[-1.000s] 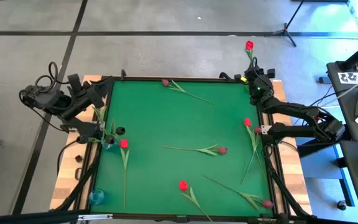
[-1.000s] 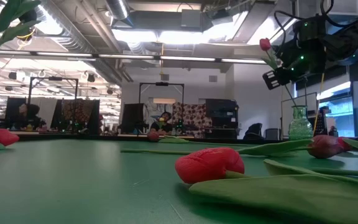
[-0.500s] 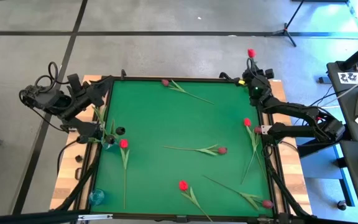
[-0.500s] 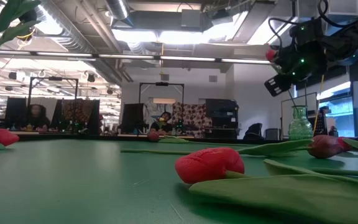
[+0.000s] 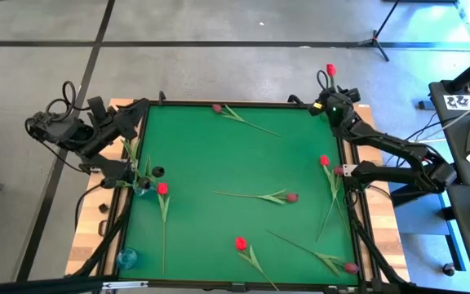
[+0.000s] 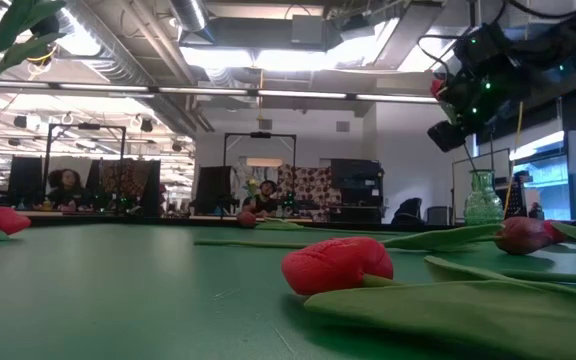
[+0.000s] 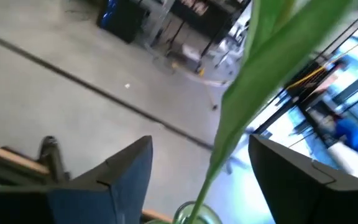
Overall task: Sort flowers into vase by color
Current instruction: Put the red tulip into the green vase
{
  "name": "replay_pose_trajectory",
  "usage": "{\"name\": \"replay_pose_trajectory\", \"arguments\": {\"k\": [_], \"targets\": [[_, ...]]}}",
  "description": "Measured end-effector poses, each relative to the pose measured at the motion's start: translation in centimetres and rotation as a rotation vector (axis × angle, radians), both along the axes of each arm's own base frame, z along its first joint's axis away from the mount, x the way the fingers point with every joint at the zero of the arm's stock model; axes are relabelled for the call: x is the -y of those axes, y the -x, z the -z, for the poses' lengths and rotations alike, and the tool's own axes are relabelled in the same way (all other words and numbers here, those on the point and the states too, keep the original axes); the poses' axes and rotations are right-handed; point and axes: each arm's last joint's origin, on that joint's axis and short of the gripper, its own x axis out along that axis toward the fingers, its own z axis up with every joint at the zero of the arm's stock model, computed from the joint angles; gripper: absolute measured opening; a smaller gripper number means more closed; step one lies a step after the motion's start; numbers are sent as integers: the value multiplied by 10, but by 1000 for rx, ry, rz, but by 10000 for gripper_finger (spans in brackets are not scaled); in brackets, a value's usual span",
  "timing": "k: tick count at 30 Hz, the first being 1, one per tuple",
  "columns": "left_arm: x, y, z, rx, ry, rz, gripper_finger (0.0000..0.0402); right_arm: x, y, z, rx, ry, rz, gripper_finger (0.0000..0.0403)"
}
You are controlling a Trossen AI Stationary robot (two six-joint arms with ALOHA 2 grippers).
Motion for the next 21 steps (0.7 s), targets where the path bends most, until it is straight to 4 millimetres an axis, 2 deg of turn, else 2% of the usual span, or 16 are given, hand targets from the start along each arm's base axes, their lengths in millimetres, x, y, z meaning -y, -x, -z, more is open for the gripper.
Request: {"name": "replay_pose_trajectory", "arguments": {"k": [8, 16, 21], "targets": [[1, -1, 0, -33, -35, 31, 118, -5, 2, -26, 39, -232, -14, 293], [3, -3, 0, -92, -127, 137, 118, -18, 8, -77, 181, -448, -26, 294], [5, -5, 0, -115, -187, 227, 118, -30, 17, -105, 205, -575, 5, 294]]}}
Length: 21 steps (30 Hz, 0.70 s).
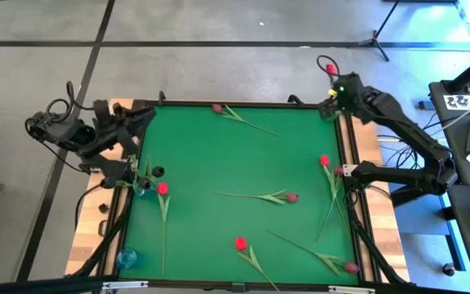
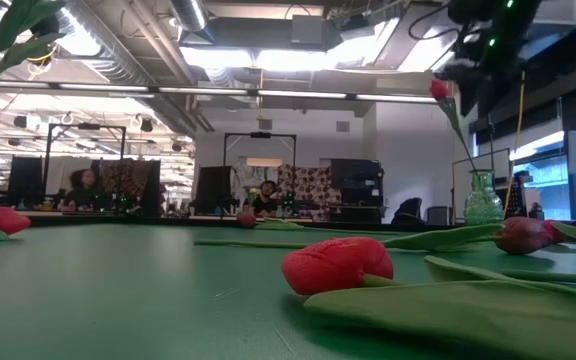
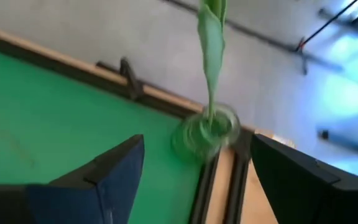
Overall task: Sort flowers into vase by color
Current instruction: Put the red tulip into the green vase
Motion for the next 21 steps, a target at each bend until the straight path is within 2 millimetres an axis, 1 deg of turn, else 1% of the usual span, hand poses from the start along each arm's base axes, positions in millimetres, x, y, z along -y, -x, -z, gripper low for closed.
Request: {"name": "replay_pose_trajectory", "arguments": {"k": [6, 8, 10, 12, 16, 18, 21], "targets": [[3, -1, -1, -10, -62, 137, 118, -20, 13, -25, 26, -230, 39, 294], [4, -1, -1, -17, -74, 146, 118, -28, 17, -27, 53, -337, 63, 294], [4, -1, 0, -27, -87, 146, 118, -35, 20, -23, 90, -459, 87, 294], [4, -3, 1, -42, -95, 146, 118, -40, 22, -16, 109, -580, 110, 294], [7, -8, 4, -73, -107, 151, 118, -51, 7, 7, 164, -732, 109, 293], [9, -10, 5, -86, -115, 161, 118, -57, 1, 22, 124, -789, 86, 289], [10, -13, 6, -100, -127, 172, 118, -68, -5, 48, 50, -845, 97, 273]]}}
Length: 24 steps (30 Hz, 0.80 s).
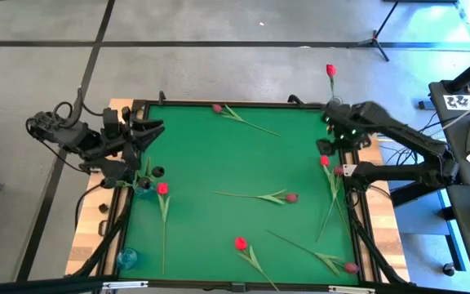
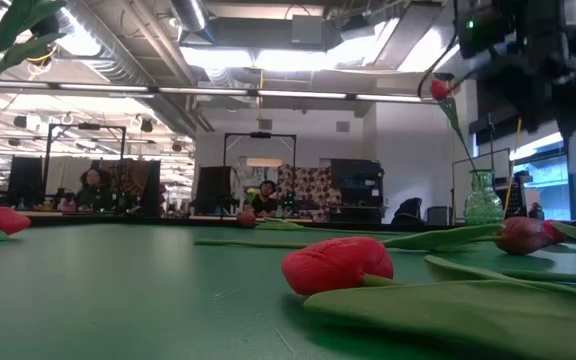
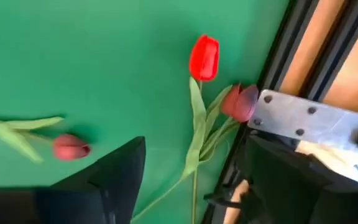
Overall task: Sort flowers into vase by color
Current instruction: Put the red tulip into the green vase
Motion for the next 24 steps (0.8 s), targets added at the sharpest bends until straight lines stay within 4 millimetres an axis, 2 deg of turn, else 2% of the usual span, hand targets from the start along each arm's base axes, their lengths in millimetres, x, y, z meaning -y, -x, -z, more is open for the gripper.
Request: {"name": "replay_pose_trajectory", "arguments": {"k": [7, 14, 19, 24], "targets": [[2, -3, 1, -2, 6, 41, 118, -8, -24, 64, 86, 30, 32, 225], [3, -3, 0, 12, 12, 57, 118, -4, -15, 119, -79, -14, 48, 179], [3, -3, -2, 33, 22, 57, 118, -4, -13, 140, -168, -10, 20, 171], [2, -3, -3, 41, 25, 54, 118, 0, -16, 148, -185, 32, 13, 169]]}}
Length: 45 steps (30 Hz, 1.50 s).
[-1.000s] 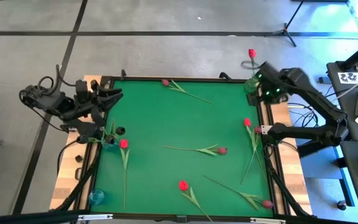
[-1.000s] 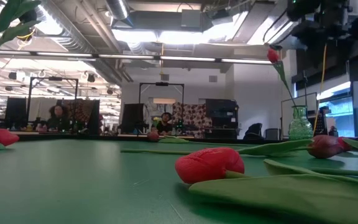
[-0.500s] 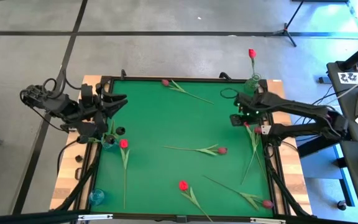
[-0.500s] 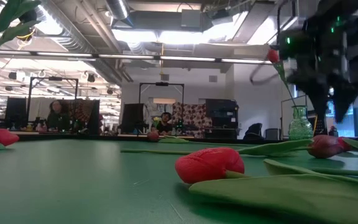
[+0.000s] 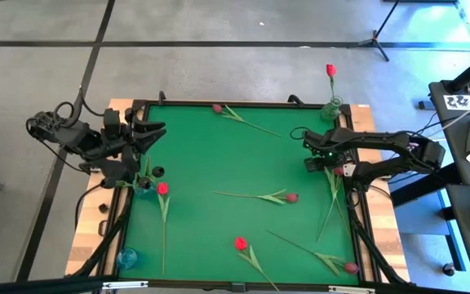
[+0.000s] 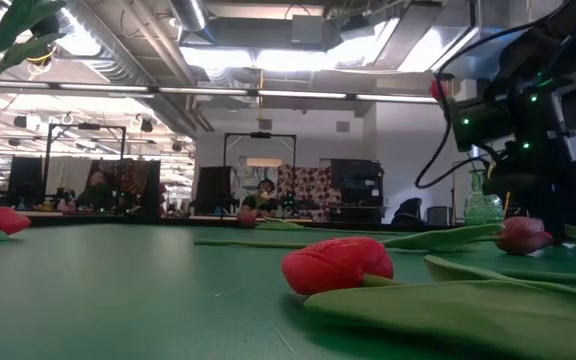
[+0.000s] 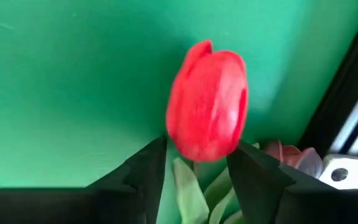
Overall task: Sort flowers into vase by color
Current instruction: Put the red tulip into the green vase
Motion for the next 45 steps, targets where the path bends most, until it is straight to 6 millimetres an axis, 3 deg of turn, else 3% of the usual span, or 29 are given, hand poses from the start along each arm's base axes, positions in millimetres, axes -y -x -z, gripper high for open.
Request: {"name": "replay_pose_trajectory", "arguments": {"k": [4, 10, 13, 17, 21, 25, 29, 33, 36, 41, 45], "targets": [[0, 0, 0, 0, 0, -1, 118, 2, -3, 2, 13, 0, -2, 137], [0, 0, 0, 0, 0, -1, 118, 8, -13, -5, 72, 46, -2, 17], [0, 0, 0, -2, -4, -1, 118, 13, -23, -22, 127, 76, -1, 25], [0, 0, 1, -10, -10, 4, 118, 22, -37, -67, 281, 197, -3, 21], [1, -1, 3, -33, -20, 26, 118, 24, -36, -135, 466, 436, -22, 9], [1, -1, 3, -32, -22, 46, 118, 6, -6, -209, 582, 855, 12, 17], [2, -1, 3, -31, -23, 56, 118, -14, 32, -245, 668, 1094, 78, 7], [2, -1, 1, -13, -25, 52, 118, -26, 66, -260, 682, 1275, 158, 13], [1, 0, -6, 38, -50, 47, 118, -26, 74, -267, 578, 1422, 227, 11], [0, 1, -19, 138, -92, 18, 118, -10, 45, -272, 358, 1602, 201, 5], [-1, -2, -22, 166, -94, -12, 118, 11, 30, -268, 150, 1633, 214, 7]]}}
